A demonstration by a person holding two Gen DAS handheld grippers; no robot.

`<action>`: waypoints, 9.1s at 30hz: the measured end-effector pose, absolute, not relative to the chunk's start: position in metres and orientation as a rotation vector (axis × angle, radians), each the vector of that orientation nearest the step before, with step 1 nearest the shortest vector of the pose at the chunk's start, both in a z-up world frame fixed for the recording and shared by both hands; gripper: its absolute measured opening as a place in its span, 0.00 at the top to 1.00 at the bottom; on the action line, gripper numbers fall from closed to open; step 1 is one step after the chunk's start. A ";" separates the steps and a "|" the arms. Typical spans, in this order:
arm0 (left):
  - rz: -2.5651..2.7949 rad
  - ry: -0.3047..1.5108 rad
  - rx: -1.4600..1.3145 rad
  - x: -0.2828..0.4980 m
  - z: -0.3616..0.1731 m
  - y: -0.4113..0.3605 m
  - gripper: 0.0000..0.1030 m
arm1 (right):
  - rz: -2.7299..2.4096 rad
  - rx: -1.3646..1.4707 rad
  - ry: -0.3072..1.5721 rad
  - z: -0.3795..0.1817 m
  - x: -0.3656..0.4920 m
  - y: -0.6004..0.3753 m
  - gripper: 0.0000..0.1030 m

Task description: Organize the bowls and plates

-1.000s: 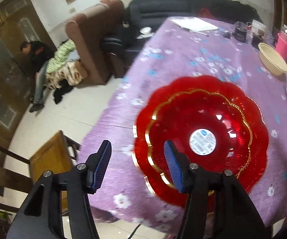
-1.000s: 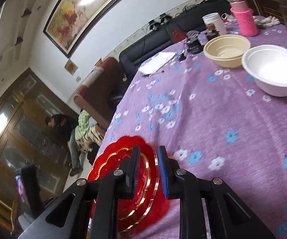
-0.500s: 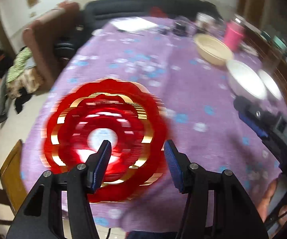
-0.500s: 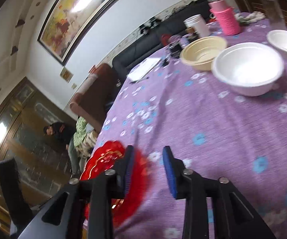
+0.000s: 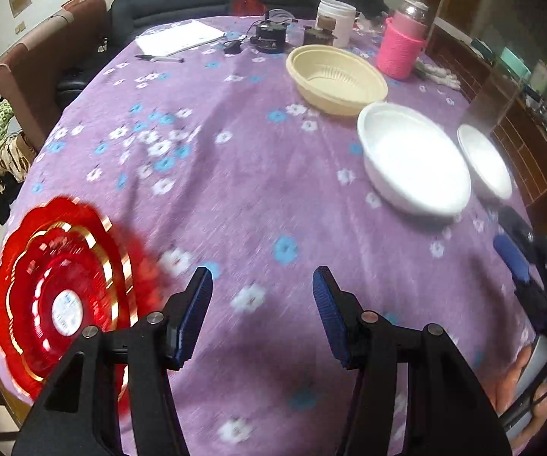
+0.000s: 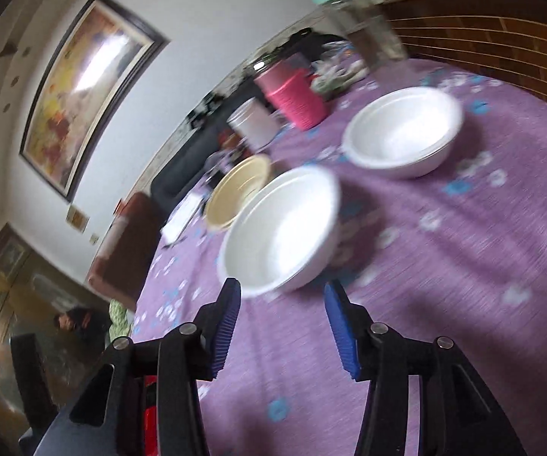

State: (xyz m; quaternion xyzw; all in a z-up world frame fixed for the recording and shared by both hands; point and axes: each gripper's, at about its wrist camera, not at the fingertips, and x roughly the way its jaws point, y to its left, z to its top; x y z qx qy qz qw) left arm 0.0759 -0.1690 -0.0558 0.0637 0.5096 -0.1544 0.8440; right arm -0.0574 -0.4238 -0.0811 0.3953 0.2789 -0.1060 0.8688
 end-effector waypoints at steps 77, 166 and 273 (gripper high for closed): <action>-0.377 1.194 -0.199 0.160 -0.086 -0.266 0.41 | -0.130 0.955 0.643 -0.138 0.018 -0.495 0.43; 0.034 0.883 -0.219 0.024 -0.037 0.091 0.89 | 0.420 0.576 0.924 -0.065 0.039 -0.125 0.93; -0.424 1.038 0.257 0.051 -0.035 -0.269 0.56 | -0.257 0.830 0.675 -0.084 -0.082 -0.513 0.40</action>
